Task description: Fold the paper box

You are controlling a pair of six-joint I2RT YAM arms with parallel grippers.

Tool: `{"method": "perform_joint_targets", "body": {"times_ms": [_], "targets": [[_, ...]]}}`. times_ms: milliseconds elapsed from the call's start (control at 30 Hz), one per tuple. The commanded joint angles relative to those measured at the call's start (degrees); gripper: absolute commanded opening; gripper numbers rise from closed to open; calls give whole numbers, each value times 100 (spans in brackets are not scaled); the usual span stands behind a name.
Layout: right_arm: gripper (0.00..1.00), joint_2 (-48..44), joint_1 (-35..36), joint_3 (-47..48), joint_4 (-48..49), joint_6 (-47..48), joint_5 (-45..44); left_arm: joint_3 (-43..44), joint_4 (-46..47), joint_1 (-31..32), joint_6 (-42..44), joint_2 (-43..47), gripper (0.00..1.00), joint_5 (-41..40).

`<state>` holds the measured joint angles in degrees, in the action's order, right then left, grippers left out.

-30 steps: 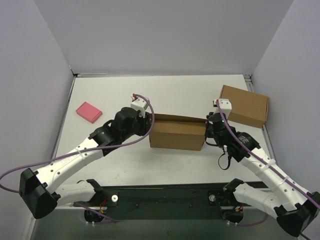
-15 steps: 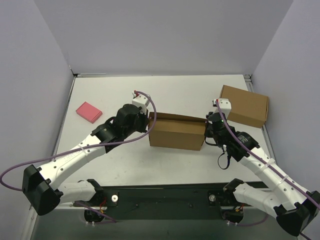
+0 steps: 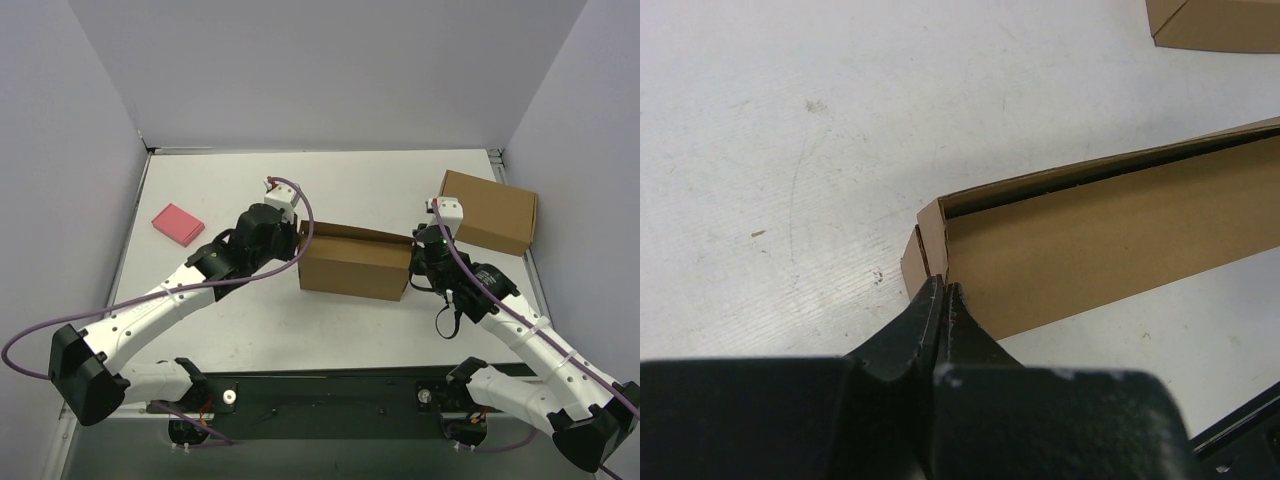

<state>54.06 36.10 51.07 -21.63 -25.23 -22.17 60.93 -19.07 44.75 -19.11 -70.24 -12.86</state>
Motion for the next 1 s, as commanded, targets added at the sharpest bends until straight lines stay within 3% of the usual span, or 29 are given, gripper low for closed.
{"method": "perform_joint_targets", "body": {"times_ms": [0,500,967], "targets": [[0,140,64,-71,-500,-61,257,253,325,34,-242,-104,0,469],[0,113,64,-115,-456,-61,249,-168,395,34,-497,-122,0,592],[0,78,73,-106,-448,-52,258,-819,44,69,-102,45,0,12]]}}
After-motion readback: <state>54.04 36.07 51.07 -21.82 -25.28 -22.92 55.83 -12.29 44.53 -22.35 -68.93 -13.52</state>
